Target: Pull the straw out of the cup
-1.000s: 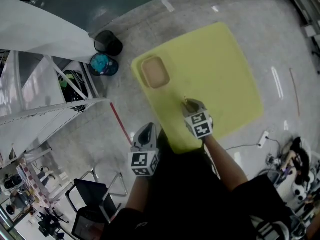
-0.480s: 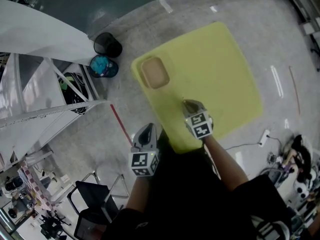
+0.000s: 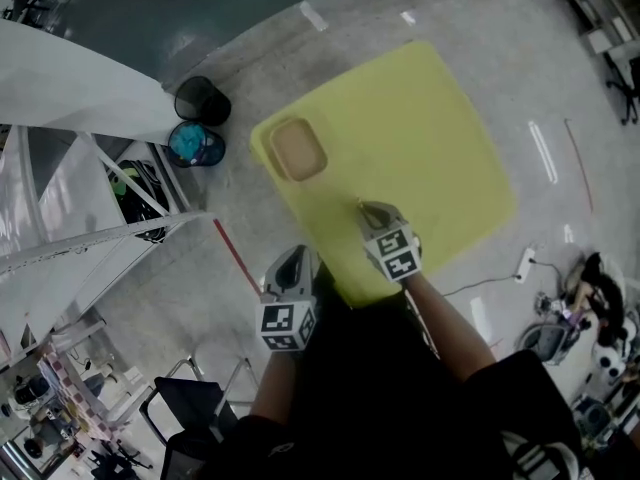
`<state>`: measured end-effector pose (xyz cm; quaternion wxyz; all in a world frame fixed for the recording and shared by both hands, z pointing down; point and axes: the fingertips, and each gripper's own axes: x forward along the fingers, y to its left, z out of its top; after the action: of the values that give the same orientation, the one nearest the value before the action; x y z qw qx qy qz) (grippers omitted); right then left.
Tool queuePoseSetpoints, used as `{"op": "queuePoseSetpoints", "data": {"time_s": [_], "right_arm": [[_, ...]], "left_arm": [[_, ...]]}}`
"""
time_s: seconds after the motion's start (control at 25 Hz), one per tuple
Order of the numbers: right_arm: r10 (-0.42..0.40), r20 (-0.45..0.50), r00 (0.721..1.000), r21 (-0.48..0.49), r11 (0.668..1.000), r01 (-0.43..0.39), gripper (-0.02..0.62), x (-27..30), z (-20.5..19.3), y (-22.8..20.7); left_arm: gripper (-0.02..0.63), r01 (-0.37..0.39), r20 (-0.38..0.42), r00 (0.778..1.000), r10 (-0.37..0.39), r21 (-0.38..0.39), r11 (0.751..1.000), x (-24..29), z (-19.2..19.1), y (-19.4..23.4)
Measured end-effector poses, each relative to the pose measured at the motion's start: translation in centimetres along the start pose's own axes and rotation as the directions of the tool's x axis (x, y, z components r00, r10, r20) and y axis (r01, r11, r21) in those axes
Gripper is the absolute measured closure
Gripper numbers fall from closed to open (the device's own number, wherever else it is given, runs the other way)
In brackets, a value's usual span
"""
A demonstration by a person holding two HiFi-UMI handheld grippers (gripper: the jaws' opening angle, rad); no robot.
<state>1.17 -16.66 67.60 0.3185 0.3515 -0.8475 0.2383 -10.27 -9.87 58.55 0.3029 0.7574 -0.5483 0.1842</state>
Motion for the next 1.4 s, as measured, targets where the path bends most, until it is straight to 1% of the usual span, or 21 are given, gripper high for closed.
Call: {"op": "queuePoseSetpoints", "data": {"time_s": [0.16, 0.28, 0.36, 0.64, 0.92, 1.04, 1.12, 1.28, 1.4], "right_arm": [[-0.047, 0.036, 0.998, 0.034, 0.998, 0.046, 0.560, -1.5, 0.3, -0.5], [-0.103, 0.101, 0.990, 0.109, 0.990, 0.092, 0.561, -3.4, 1.3, -1.4], [-0.127, 0.135, 0.983, 0.143, 0.984, 0.108, 0.561, -4.4, 2.0, -1.6], [-0.175, 0.184, 0.967, 0.182, 0.973, 0.142, 0.561, -6.7, 3.1, -0.7], [-0.241, 0.253, 0.937, 0.214, 0.958, 0.189, 0.560, -8.8, 4.9, 0.4], [-0.281, 0.284, 0.917, 0.239, 0.947, 0.216, 0.561, -10.2, 5.4, 0.7], [-0.311, 0.313, 0.897, 0.266, 0.936, 0.231, 0.561, -11.3, 5.7, 0.9], [-0.394, 0.351, 0.849, 0.337, 0.900, 0.278, 0.561, -13.1, 6.0, 1.3], [-0.432, 0.367, 0.823, 0.385, 0.877, 0.289, 0.561, -14.8, 6.0, 1.5]], "left_arm": [[0.558, 0.047, 0.002, 0.999, -0.047, 0.013, 0.999, 0.6, 0.1, -0.8], [0.557, 0.084, 0.006, 0.996, -0.084, 0.028, 0.996, 1.2, 0.5, -1.6], [0.557, 0.109, 0.009, 0.994, -0.109, 0.038, 0.993, 1.4, 0.7, -2.0], [0.558, 0.190, 0.016, 0.981, -0.191, 0.067, 0.980, 2.0, 1.1, -2.9], [0.558, 0.272, 0.030, 0.960, -0.277, 0.105, 0.956, 2.5, 2.3, -3.5], [0.558, 0.305, 0.037, 0.949, -0.312, 0.134, 0.943, 2.5, 2.8, -4.0], [0.557, 0.331, 0.033, 0.940, -0.339, 0.153, 0.931, 2.4, 2.9, -4.3], [0.558, 0.397, 0.005, 0.914, -0.405, 0.188, 0.899, 2.3, 2.9, -4.9], [0.557, 0.431, -0.014, 0.899, -0.438, 0.209, 0.878, 2.1, 2.9, -6.0]]}}
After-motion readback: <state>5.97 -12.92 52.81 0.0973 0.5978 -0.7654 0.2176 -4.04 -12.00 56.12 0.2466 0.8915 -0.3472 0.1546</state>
